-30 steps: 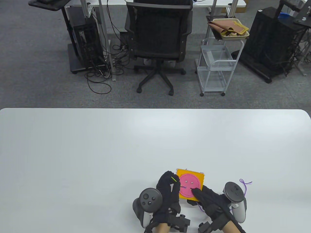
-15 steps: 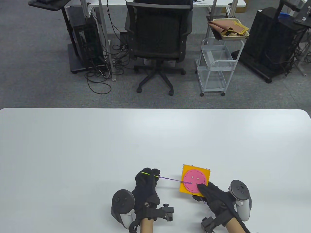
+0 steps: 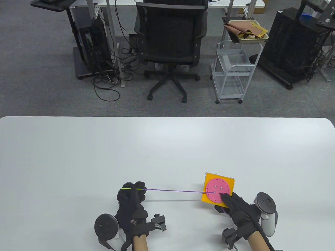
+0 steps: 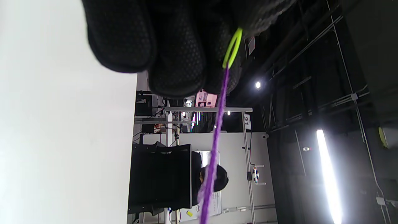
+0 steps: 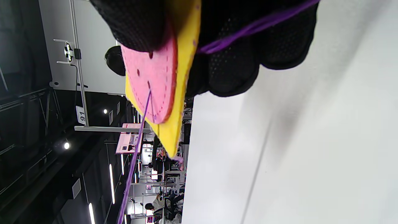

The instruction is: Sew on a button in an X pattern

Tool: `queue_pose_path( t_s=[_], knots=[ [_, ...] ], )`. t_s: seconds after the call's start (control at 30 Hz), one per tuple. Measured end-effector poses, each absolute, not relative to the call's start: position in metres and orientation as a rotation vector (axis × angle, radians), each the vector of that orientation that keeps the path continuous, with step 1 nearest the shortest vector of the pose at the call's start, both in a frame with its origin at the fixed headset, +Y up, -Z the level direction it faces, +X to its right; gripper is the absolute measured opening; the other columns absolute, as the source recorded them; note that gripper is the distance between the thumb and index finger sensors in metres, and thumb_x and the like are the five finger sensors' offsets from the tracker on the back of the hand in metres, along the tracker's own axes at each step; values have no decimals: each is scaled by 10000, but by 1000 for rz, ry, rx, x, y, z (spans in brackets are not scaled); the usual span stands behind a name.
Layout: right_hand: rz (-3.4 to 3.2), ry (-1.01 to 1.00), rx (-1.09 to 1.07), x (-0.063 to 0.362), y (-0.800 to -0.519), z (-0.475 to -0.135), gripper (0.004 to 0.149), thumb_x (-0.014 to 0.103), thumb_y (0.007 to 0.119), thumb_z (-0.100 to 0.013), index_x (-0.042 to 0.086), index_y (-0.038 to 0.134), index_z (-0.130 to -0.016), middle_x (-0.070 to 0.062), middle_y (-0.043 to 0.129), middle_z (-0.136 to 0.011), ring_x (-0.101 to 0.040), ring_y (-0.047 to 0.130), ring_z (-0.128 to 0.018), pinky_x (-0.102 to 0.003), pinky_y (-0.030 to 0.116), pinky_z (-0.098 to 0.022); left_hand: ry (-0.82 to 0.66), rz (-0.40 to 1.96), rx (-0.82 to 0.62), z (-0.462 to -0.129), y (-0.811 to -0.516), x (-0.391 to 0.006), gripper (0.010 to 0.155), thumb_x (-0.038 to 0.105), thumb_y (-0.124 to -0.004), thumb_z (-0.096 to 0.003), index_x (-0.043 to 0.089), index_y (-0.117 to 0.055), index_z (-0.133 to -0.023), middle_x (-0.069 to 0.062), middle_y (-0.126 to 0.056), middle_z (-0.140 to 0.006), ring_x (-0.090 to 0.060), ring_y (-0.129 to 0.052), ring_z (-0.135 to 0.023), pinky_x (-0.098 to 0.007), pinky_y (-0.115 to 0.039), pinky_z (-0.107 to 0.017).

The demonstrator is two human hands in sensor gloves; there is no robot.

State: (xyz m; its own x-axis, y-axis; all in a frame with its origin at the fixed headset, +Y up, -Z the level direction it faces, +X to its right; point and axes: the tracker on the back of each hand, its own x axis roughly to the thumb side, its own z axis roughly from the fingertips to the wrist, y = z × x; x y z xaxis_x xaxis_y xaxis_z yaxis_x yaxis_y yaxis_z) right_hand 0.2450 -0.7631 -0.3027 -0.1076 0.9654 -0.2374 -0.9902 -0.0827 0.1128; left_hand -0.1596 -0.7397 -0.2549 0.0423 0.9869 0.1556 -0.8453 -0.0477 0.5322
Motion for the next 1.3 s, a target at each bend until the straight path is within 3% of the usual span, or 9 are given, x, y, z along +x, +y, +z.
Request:
queue_pose_path(
  t_s=[0.4, 0.87, 1.3],
  knots=[
    [1677, 250, -147, 248, -764, -303, 446, 377, 660, -547, 158, 681, -936, -85, 893, -774, -217, 886, -665, -493, 708, -651, 360, 1533, 630, -248, -741, -173, 395, 310, -654, -544, 149, -622, -903, -6, -957, -768, -217, -1029, -632, -449, -872, -453],
    [1710, 236, -154, 247, -763, -302, 454, 381, 675, -538, 166, 668, -938, -69, 896, -752, -201, 889, -647, -480, 716, -647, 311, 1451, 614, -250, -733, -164, 415, 309, -680, -544, 166, -623, -929, 14, -933, -773, -215, -1000, -648, -450, -851, -470],
    [1751, 218, -81, 238, -761, -299, 458, 376, 700, -528, 189, 644, -943, -50, 904, -727, -190, 896, -626, -471, 726, -637, 122, 1228, 534, -257, -712, -122, 397, 326, -759, -525, 231, -754, -910, 20, -922, -765, -223, -978, -652, -461, -829, -485]
  ],
)
